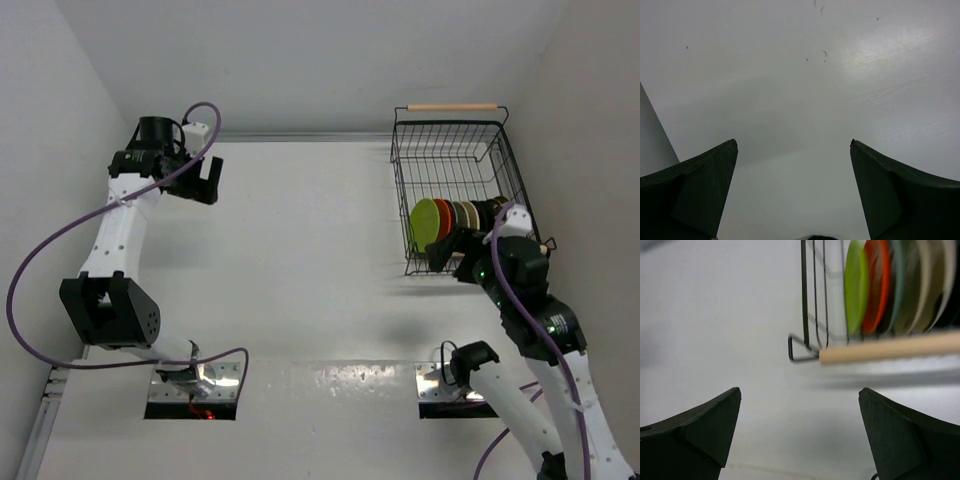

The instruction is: Load the plates into the dish rack

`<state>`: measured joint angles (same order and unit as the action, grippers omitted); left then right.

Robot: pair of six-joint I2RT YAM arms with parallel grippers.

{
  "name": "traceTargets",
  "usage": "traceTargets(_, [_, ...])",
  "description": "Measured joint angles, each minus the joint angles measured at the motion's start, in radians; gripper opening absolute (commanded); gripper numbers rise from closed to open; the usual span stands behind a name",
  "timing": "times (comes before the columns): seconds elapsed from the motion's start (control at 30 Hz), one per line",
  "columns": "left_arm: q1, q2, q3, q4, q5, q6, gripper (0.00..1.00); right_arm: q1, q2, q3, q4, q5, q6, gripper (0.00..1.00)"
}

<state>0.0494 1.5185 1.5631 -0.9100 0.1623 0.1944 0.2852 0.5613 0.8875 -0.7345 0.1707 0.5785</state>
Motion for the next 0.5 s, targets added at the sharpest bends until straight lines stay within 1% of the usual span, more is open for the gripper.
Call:
traceTargets(0.13, [0.000,-0.097,-0.127,0.017,-0.021,0.016,1.00,0.000,-0.039,-0.179,-0.066,-0.180,0.077,1.00])
traceTargets(0.27, [0.003,-0.223,-0.257,0.041,-0.063,0.034,1.00,0.000,-0.044,-0.256,-0.135,-0.307,0.127,1.00])
traceTargets(0.4, [0.006,-0.345,-0.408,0.072,-0.134,0.044,1.00,0.000,-0.092,-0.303,-0.161,-0.368,0.148,1.00])
traceTargets(0.5, [0.008,-0.404,-0.519,0.078,-0.183,0.049,1.00,0.000,-0.121,-0.343,-0.184,-0.395,0.161,1.00])
